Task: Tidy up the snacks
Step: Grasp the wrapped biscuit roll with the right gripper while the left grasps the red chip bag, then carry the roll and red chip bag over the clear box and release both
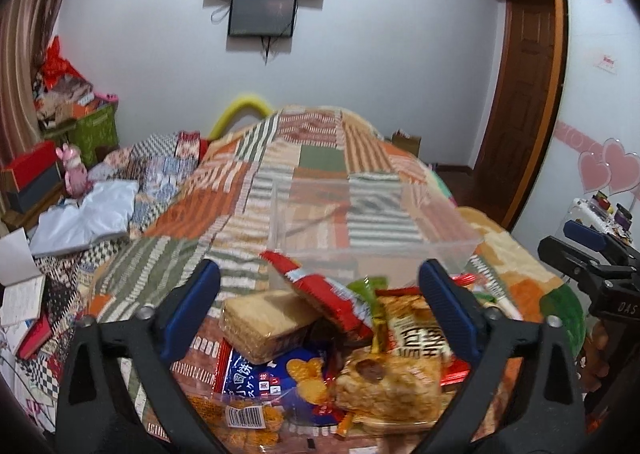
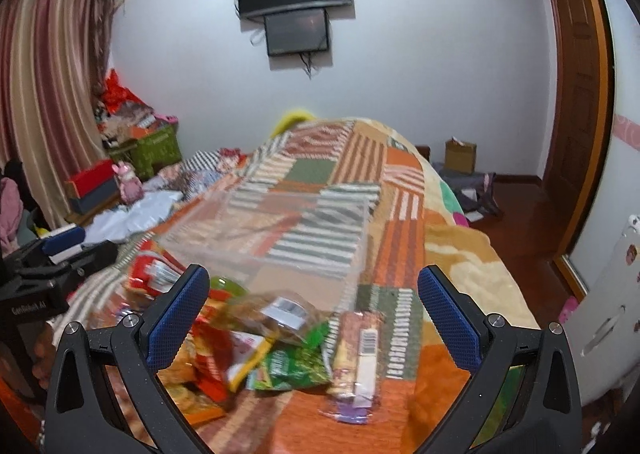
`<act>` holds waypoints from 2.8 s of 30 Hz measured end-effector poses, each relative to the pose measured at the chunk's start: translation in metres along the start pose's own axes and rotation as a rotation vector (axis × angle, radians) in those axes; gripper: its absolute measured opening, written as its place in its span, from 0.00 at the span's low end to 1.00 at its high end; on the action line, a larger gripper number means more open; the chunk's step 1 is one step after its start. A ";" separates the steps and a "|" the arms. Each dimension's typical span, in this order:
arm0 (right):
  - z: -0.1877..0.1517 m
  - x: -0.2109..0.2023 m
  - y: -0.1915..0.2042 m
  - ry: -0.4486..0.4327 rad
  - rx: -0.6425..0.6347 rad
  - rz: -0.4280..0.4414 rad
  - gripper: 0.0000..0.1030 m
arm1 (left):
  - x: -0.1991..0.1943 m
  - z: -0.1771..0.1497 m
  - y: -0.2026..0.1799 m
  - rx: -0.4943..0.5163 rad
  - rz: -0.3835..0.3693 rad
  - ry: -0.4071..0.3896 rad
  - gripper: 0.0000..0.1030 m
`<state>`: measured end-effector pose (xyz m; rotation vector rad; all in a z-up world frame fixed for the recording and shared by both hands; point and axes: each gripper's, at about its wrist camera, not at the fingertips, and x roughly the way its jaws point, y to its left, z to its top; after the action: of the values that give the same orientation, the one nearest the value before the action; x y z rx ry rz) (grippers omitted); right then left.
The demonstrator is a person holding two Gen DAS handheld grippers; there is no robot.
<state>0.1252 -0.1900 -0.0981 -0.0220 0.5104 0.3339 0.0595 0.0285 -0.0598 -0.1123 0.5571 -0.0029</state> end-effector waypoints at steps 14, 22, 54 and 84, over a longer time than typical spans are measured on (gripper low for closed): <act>-0.031 0.045 -0.036 0.205 0.082 -0.011 0.87 | 0.054 -0.013 0.001 -0.022 -0.030 0.166 0.67; -0.048 0.064 -0.047 0.305 0.109 0.018 0.67 | 0.075 -0.018 -0.001 -0.047 -0.051 0.224 0.54; -0.021 0.033 -0.042 0.179 0.114 0.031 0.41 | 0.023 -0.002 -0.020 0.035 -0.055 0.064 0.29; 0.042 0.086 -0.003 0.106 0.053 0.148 0.41 | 0.056 0.073 -0.005 -0.013 -0.021 -0.019 0.25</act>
<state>0.2166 -0.1621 -0.1034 0.0502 0.6272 0.4653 0.1462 0.0294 -0.0272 -0.1306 0.5369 -0.0184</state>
